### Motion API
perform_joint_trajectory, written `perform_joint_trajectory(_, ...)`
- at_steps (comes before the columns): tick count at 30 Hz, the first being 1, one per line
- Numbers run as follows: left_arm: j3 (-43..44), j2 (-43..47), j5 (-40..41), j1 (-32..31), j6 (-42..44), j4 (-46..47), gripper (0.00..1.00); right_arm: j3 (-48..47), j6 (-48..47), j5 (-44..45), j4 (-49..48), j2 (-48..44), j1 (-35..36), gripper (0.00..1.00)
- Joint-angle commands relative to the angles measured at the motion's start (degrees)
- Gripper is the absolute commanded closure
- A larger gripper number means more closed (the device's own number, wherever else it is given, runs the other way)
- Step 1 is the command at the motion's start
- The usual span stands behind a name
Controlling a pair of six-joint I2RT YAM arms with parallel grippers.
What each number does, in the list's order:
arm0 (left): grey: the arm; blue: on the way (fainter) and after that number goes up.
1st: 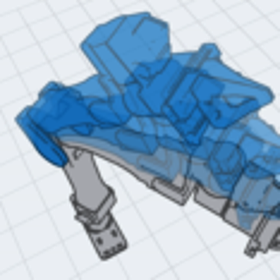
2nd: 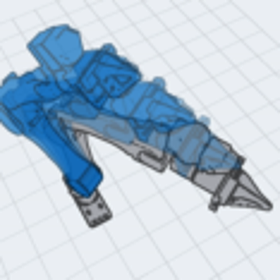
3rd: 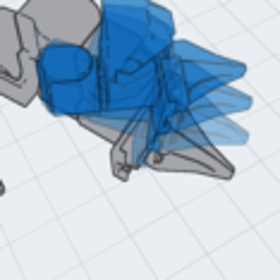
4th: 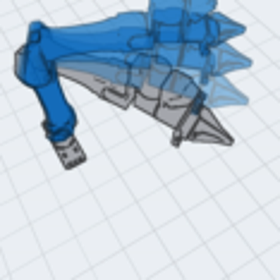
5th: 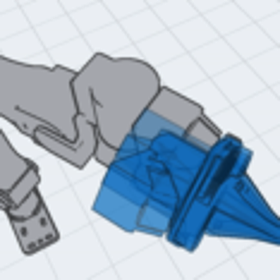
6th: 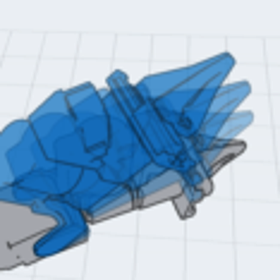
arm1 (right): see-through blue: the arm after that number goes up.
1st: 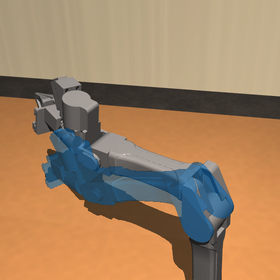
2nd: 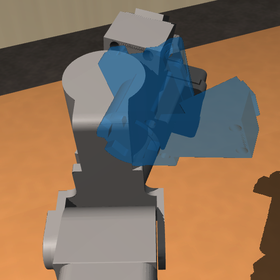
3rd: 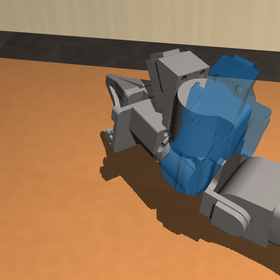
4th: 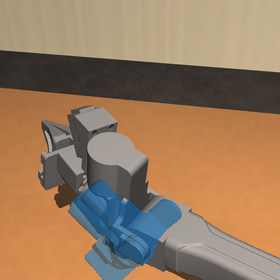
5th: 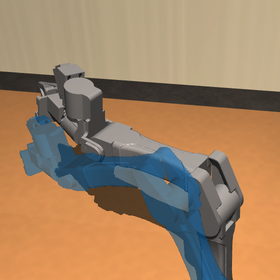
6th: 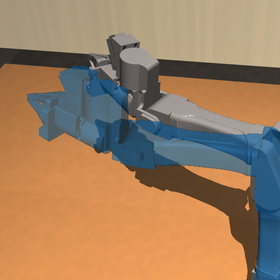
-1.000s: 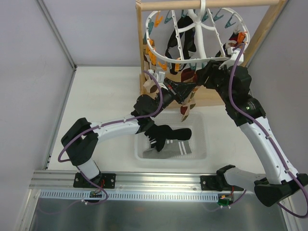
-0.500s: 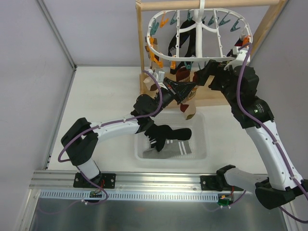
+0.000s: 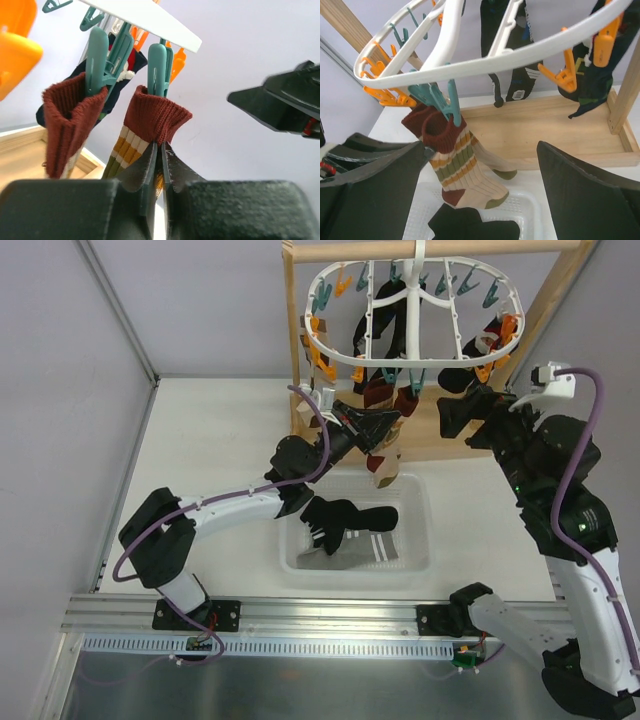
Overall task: Clip the socks to the hanger
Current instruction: Clamp the sock onto the hanger.
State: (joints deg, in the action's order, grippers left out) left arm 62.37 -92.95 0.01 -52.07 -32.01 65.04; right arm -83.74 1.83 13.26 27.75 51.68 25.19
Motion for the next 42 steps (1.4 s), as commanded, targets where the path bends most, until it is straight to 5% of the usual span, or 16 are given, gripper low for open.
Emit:
perform_joint_trajectory(1,-0.14,4.43,-2.81,0.74,1.6,1.16,0.82,2.79,-1.3,2.38,1.52,-3.16,-0.23,0.0)
perform_joint_trajectory(3,-0.75,6.01,-3.87,0.83,2.83,0.1,0.72,5.42,-1.39,3.0,2.31,-5.36,-0.14,0.0)
perform_joint_trajectory(4,-1.11,6.81,-4.4,0.75,3.09,-0.34,0.55,6.39,-1.47,2.57,2.4,-6.06,-0.14,0.0)
perform_joint_trajectory(7,-2.95,10.93,-4.67,0.75,5.2,-5.34,0.32,9.73,-1.47,2.12,4.15,-8.61,-0.14,0.0)
perform_joint_trajectory(9,-3.3,14.7,-4.41,0.92,6.69,-11.83,0.25,12.53,-1.39,1.95,5.21,-10.45,-0.14,0.0)
perform_joint_trajectory(15,-3.31,24.63,2.18,1.97,11.53,-37.46,0.19,20.45,-1.39,-2.53,6.01,-13.71,-0.23,0.0)
perform_joint_trajectory(21,-8.22,31.67,6.59,5.66,11.1,-52.27,0.16,35.03,-1.47,-6.22,-3.47,-15.91,-0.14,0.02)
perform_joint_trajectory(28,-15.87,35.2,0.18,9.45,7.75,-56.15,0.15,45.68,-4.72,-4.83,-19.12,-8.19,-0.14,0.1)
perform_joint_trajectory(34,-19.03,36.08,-2.82,9.71,7.84,-56.69,0.14,43.33,-9.55,0.88,-25.72,1.64,-0.23,0.32)
perform_joint_trajectory(42,-19.39,35.12,-4.14,10.15,9.51,-56.86,0.12,40.59,-11.05,3.7,-32.05,13.35,-0.58,0.44)
